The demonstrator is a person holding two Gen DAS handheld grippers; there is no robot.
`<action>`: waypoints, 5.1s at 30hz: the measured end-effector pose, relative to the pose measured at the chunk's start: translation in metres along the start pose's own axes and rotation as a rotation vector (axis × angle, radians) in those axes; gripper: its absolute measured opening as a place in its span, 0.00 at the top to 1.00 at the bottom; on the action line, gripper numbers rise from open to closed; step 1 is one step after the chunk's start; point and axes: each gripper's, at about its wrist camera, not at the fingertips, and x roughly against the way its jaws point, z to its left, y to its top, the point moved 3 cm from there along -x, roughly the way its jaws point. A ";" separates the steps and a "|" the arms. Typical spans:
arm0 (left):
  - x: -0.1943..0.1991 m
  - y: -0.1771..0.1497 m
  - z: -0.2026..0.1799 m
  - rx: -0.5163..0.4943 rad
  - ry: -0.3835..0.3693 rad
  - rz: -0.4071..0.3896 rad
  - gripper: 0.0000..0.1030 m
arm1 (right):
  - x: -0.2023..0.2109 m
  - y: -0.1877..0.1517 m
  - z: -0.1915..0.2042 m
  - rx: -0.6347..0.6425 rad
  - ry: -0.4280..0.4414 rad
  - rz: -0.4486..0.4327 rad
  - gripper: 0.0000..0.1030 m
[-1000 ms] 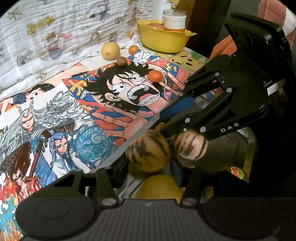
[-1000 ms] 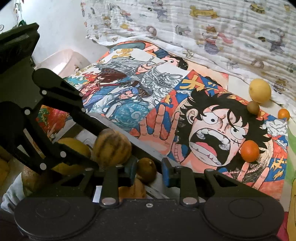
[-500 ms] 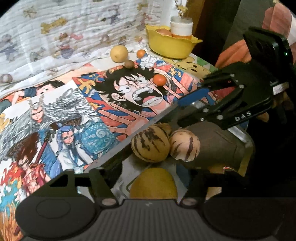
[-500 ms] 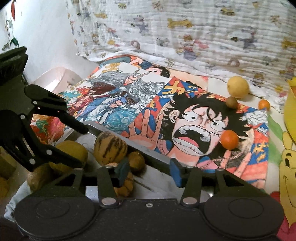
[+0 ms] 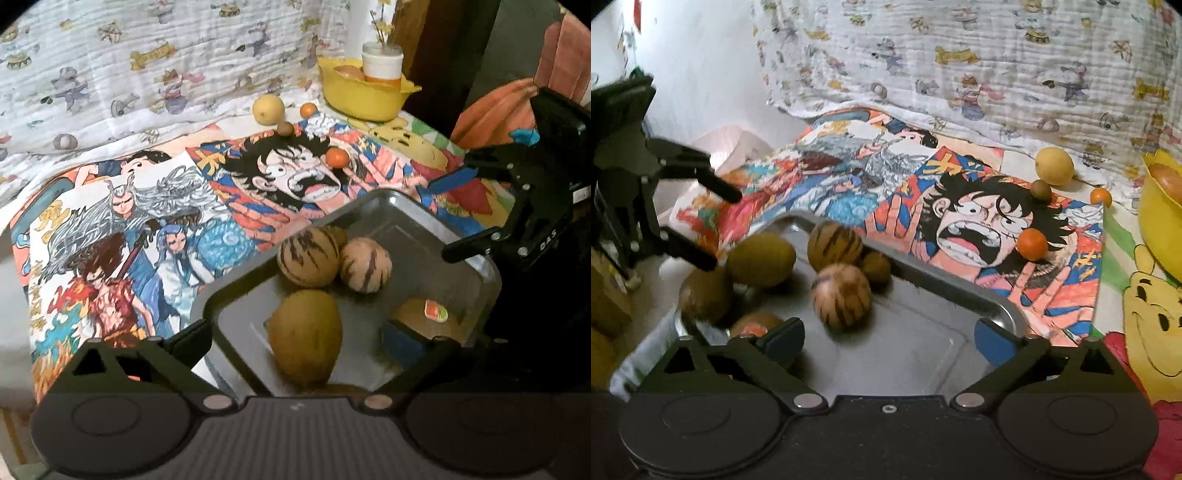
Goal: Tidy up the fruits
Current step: 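Open the left tool to drop the striped fruit while the right tool releases the potato, then move both tools toward the mandarin orange and small brown fruit, then grasp the small brown fruit with the left tool while the right tool grasps the mandarin, then carry the mandarin and small brown fruit back over the metal tray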
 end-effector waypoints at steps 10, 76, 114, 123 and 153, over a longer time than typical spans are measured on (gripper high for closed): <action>-0.005 0.001 -0.029 -0.086 0.015 0.094 0.01 | 0.005 -0.020 -0.004 0.057 -0.066 0.054 0.01; -0.213 0.230 0.017 0.041 0.035 -0.188 0.01 | -0.076 0.051 -0.114 -0.073 -0.334 -0.117 0.14; -0.199 0.219 0.008 0.077 0.010 -0.210 0.71 | -0.072 0.041 -0.101 -0.141 -0.312 -0.138 0.66; -0.150 0.184 -0.013 0.069 -0.002 -0.231 0.71 | -0.040 0.034 -0.075 -0.130 -0.264 -0.195 0.66; -0.069 0.052 -0.102 -0.039 -0.039 -0.140 0.71 | 0.018 -0.061 0.026 -0.014 -0.103 -0.118 0.66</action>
